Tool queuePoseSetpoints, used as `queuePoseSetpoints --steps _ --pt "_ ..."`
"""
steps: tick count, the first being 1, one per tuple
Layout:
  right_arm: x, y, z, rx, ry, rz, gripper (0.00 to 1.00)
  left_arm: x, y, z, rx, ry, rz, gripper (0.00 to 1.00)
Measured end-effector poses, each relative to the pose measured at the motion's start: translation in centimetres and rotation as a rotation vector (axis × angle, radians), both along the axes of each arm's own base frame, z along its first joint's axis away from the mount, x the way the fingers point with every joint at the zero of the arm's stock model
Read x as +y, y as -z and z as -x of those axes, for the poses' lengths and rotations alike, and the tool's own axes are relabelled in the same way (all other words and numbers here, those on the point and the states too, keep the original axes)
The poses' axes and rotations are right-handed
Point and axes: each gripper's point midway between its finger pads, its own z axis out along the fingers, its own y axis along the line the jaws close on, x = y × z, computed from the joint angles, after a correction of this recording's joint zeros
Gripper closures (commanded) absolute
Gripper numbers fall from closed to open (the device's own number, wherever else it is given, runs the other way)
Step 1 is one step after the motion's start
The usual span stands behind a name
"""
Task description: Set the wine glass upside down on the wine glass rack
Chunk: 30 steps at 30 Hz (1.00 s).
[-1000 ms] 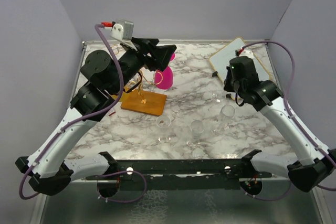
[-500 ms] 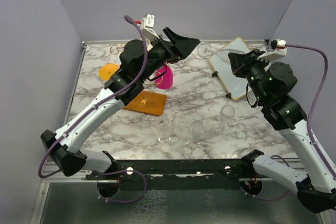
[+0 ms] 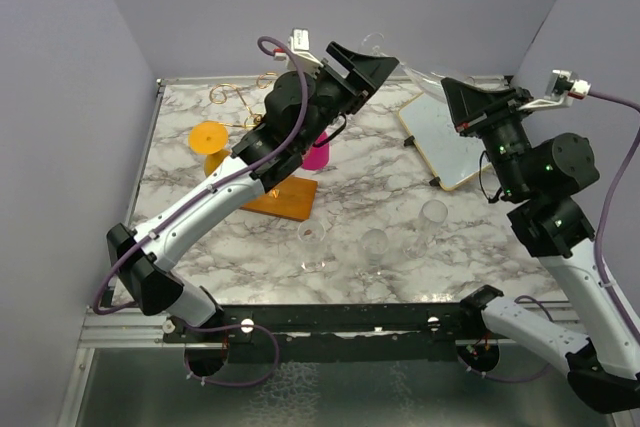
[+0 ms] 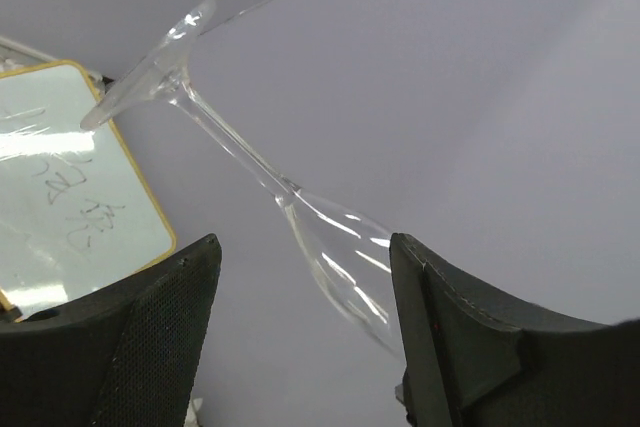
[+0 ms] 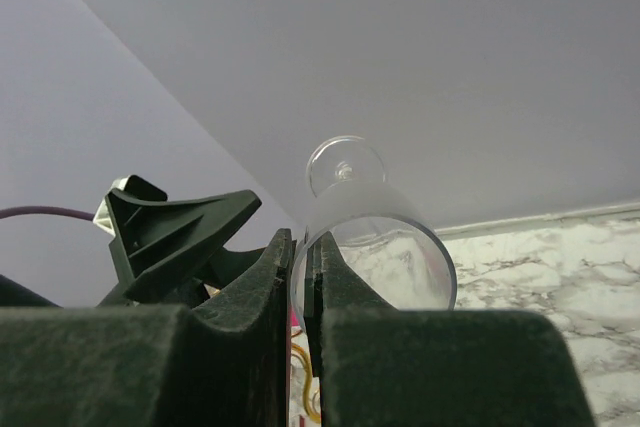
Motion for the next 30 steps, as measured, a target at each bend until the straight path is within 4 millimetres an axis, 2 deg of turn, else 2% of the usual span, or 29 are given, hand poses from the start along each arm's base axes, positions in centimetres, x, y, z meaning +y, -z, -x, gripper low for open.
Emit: queuePoseSetpoints --steps 6,9,11,12,13,16,22,25,27,30 --pt "0.4 -1.0 1.2 -0.031 -0.06 -0.051 0.99 0.9 -1.7 -0.9 0.013 -0.074 0.101 0.3" --pt "0.7 -1.5 1.7 -0.044 -0.085 -0.064 0.99 0.8 -1.8 -1.8 0.028 -0.103 0.135 0.4" --pt "0.8 -1.7 2.0 -0.05 -0.1 -0.074 0.99 0.6 -1.8 -2.2 0.036 -0.113 0.15 0.51" --pt "0.8 -2.1 2.6 -0.063 -0.121 -0.085 0.99 0.0 -1.2 -3.1 0.056 -0.122 0.169 0.67" --pt "0.8 -2.1 2.6 -0.063 -0.121 -0.085 0.99 0.0 -1.2 -3.1 0.056 -0.122 0.169 0.7" --pt "0.9 -2.0 2.8 -0.063 -0.129 -0.084 0.99 -0.1 -1.2 -3.5 0.058 -0.133 0.193 0.76" --pt "0.9 -1.5 3.1 -0.055 -0.138 -0.095 0.99 0.3 -2.1 -3.6 0.044 -0.153 0.233 0.79" --pt "0.7 -1.6 3.5 -0.061 -0.14 -0.099 0.99 0.1 -2.4 -3.4 0.039 -0.15 0.241 0.88" --pt "0.6 -1.7 3.7 -0.064 -0.142 -0.102 0.99 0.1 -2.6 -3.3 0.034 -0.147 0.248 0.98" --pt "0.6 -1.5 3.7 -0.062 -0.144 -0.104 0.97 0.1 -2.8 -3.2 0.027 -0.147 0.253 1.0"
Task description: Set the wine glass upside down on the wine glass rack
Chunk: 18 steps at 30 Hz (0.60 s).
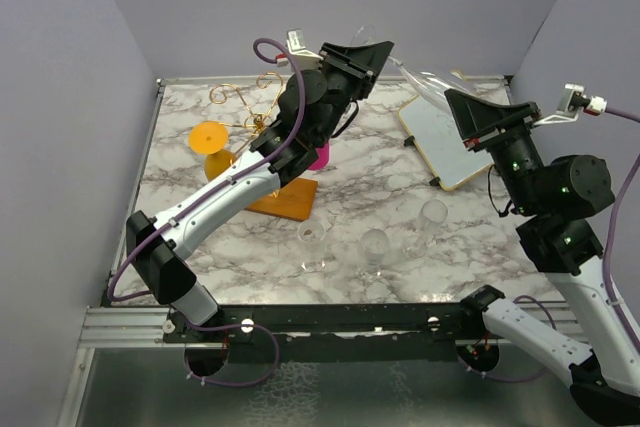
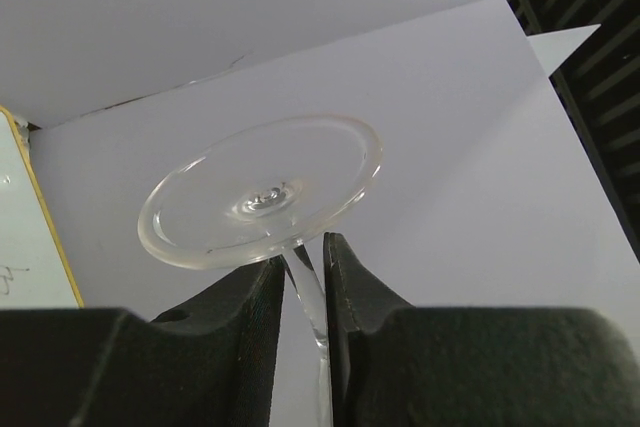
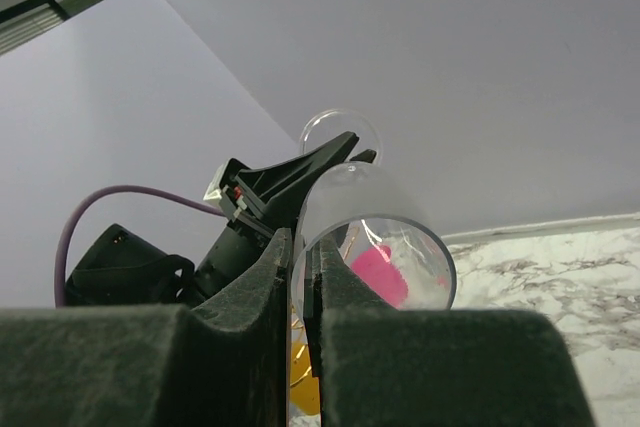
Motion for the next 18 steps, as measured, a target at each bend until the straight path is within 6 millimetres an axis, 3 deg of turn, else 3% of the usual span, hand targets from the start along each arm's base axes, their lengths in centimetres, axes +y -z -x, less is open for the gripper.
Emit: queuePoseSetpoints --steps 6,11,14,18 --pt "0.0 1.3 0.0 0.034 -0.002 0.014 0.74 0.2 -0.1 -0.2 -0.02 -0.015 -0.016 1.0" --pt "0.0 3.8 0.0 0.103 -0.001 0.052 0.54 1.5 -0.7 -1.0 -0.062 -0.071 -0.042 1.0" --pt "0.0 5.0 0.0 0.145 -0.003 0.07 0.47 2.1 -0.8 -1.4 -0.096 -0.104 -0.085 1.0" --pt "-0.3 6.5 0.1 0.194 0.012 0.094 0.44 2.4 -0.3 -1.7 -0.133 -0.13 -0.153 1.0"
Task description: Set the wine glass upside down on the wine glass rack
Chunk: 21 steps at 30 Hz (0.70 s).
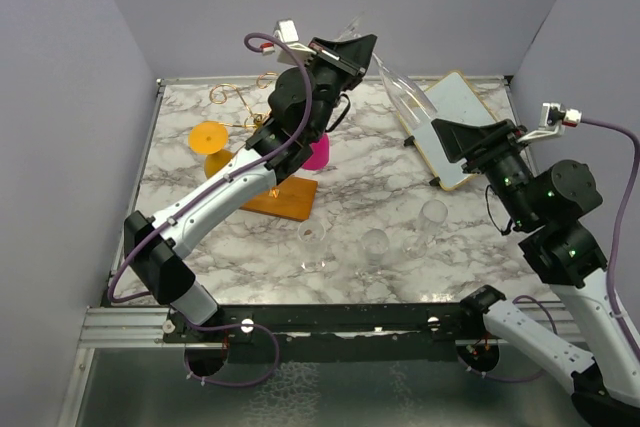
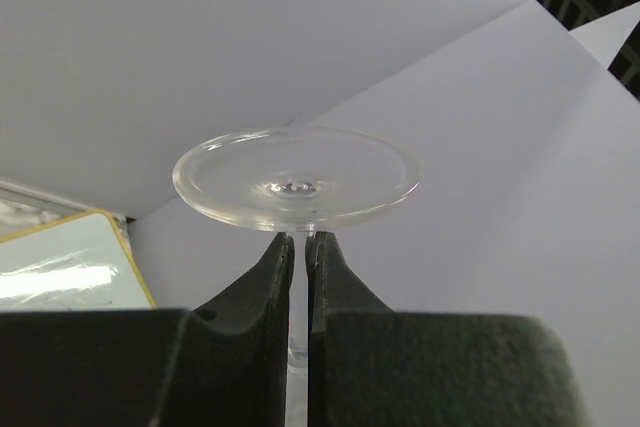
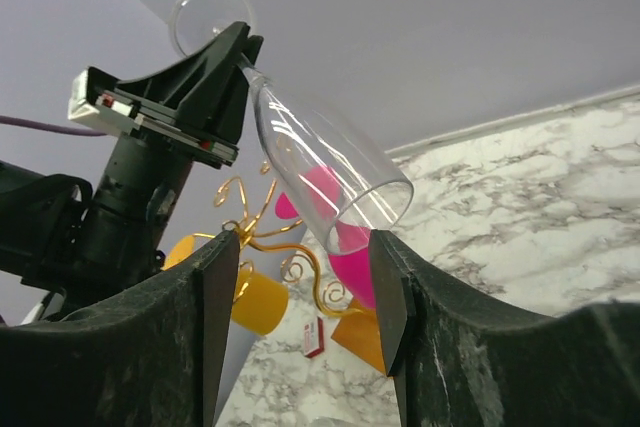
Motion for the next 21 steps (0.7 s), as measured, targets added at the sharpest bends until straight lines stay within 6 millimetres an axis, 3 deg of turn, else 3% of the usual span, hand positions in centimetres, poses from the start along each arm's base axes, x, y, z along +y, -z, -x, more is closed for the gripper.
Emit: queuePoseSetpoints --steps 5,10,16,21 --pt "-0.8 1.5 0.0 0.042 0.04 0.054 0.44 -0.1 0.6 0.0 -0.076 -0.02 -0.147 1.0" --pt "-0.7 1.8 -0.9 0.044 0.054 0.175 0.45 -0.5 0.5 0.7 -0.193 0.003 -0.313 1.0" --pt "1.3 1.7 -2.7 0.006 -0.021 0.384 0.45 -1.6 -0.1 3.4 -0.383 0.097 -0.488 1.0" --pt "3.6 3.4 -2.8 -0.01 -0.154 0.497 0.45 -2.4 -0.6 5.7 -0.524 0.186 -0.566 1.0"
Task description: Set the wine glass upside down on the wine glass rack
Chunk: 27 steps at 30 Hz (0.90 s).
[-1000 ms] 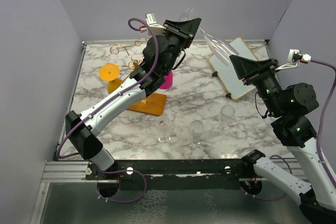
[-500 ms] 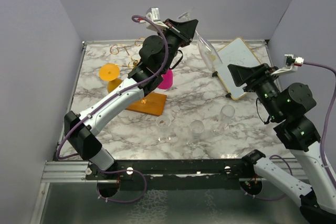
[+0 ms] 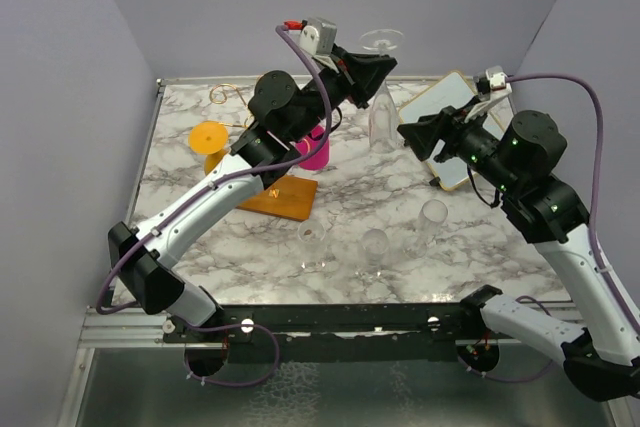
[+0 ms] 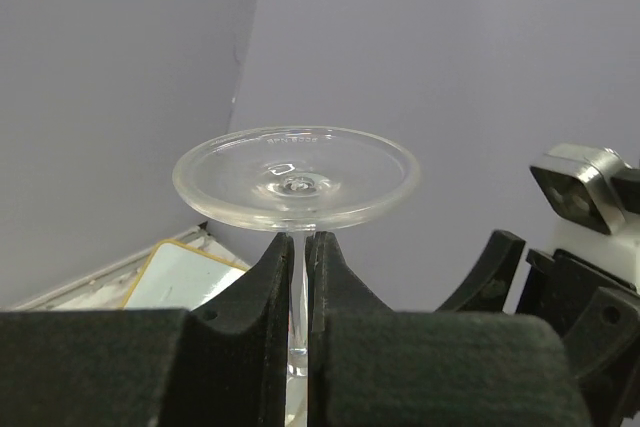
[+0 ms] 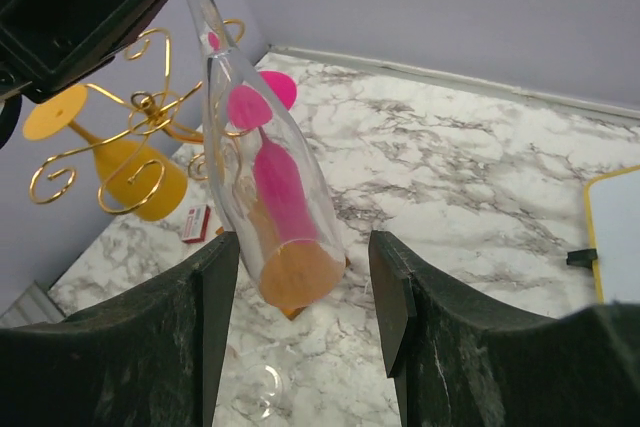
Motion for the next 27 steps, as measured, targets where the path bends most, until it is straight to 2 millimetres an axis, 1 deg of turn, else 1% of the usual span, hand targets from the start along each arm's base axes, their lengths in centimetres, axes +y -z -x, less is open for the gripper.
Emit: queuePoseSetpoints --steps 5,10,13,15,18,21,27 --pt "1.4 -0.1 1.0 -0.017 -0.103 0.012 0.45 -1.0 0.2 2.2 -0.08 0.112 -0.064 1.0" --pt "2.7 -0.8 1.9 -0.043 -0.196 -0.012 0.45 -1.4 0.5 3.6 -0.112 0.182 -0.082 1.0" --pt "3.4 -0.7 2.2 -0.041 -0.238 -0.032 0.45 -1.5 0.4 4.3 -0.131 0.215 -0.079 1.0" --pt "3.8 -0.8 2.2 -0.038 -0.255 -0.046 0.46 -1.5 0.2 4.7 -0.141 0.231 -0.074 1.0" --pt "4.2 -1.0 2.0 -0.035 -0.266 -0.07 0.5 -1.4 -0.1 4.9 -0.153 0.24 -0.066 1.0" --pt "4.3 -1.2 1.7 -0.034 -0.263 -0.085 0.51 -1.3 -0.4 5.1 -0.161 0.243 -0.058 1.0" --pt "4.5 -1.9 1.2 -0.055 -0.257 -0.11 0.44 -1.2 -0.8 5.6 -0.167 0.261 -0.04 1.0"
